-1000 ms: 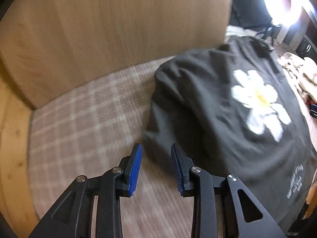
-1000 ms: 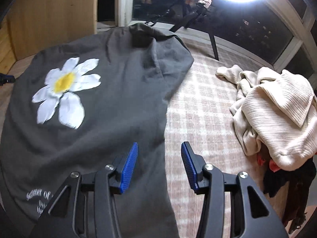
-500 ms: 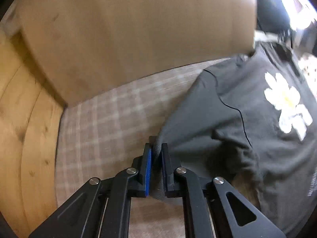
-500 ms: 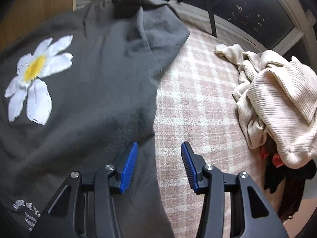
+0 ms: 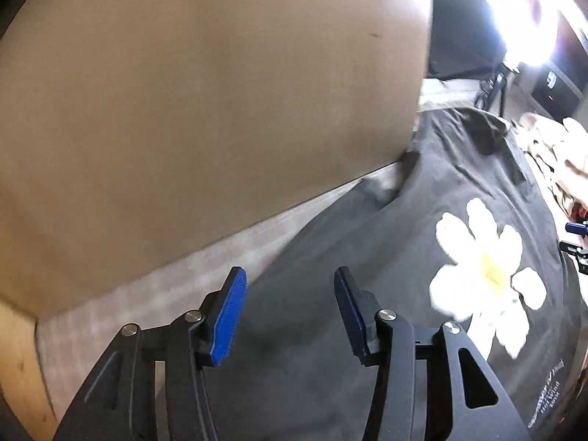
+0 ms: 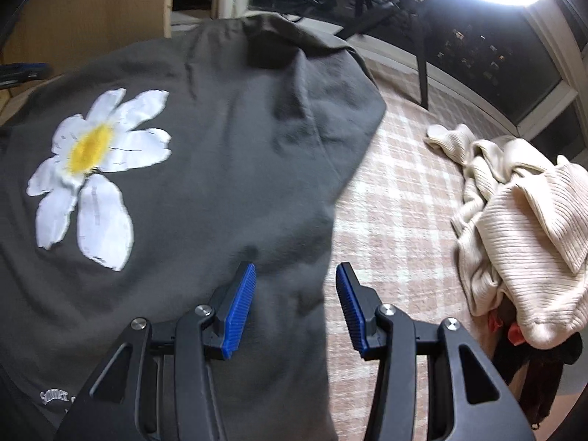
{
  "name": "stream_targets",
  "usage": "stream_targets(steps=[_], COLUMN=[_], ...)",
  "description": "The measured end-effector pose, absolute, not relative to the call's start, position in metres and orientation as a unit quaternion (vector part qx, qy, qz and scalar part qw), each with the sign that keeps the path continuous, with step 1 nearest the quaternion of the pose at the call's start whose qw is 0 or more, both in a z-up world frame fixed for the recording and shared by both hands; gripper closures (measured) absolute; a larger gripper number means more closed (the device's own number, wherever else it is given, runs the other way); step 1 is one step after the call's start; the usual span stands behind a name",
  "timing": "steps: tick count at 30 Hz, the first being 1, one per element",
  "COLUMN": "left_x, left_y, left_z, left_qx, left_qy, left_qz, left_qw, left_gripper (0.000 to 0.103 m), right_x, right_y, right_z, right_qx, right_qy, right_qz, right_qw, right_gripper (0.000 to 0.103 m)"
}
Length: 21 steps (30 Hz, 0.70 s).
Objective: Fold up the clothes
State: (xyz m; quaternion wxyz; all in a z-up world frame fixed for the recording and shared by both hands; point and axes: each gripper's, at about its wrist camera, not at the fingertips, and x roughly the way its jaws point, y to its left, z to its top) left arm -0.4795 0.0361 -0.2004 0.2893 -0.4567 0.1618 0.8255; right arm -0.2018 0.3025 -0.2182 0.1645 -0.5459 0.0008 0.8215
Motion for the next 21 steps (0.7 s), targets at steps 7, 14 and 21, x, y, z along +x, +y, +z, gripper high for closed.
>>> stream_targets(steps=[7, 14, 21], left_x=[-0.505, -0.497, -0.498], left_y=[0.065, 0.086, 0.084], left_z=[-0.221, -0.244, -0.245], left_qx=[-0.463, -0.475, -0.487], left_qy=[0.161, 0.229, 0.209], left_qz=[0.824, 0.799, 0.783], left_qw=[0.285, 0.289, 0.326], left_gripper=[0.075, 0.071, 0.095], right_x=[-0.206, -0.204, -0.205], right_y=[0.299, 0.308, 0.314], right_z=[-0.222, -0.237, -0.243], right_qx=[-0.536, -0.55, -0.551], right_qy=[0.019, 0.041, 0.054], right_qz=[0.832, 0.824, 0.823], right_qw=[0.138, 0.13, 0.128], right_gripper=[0.058, 0.058, 0.058])
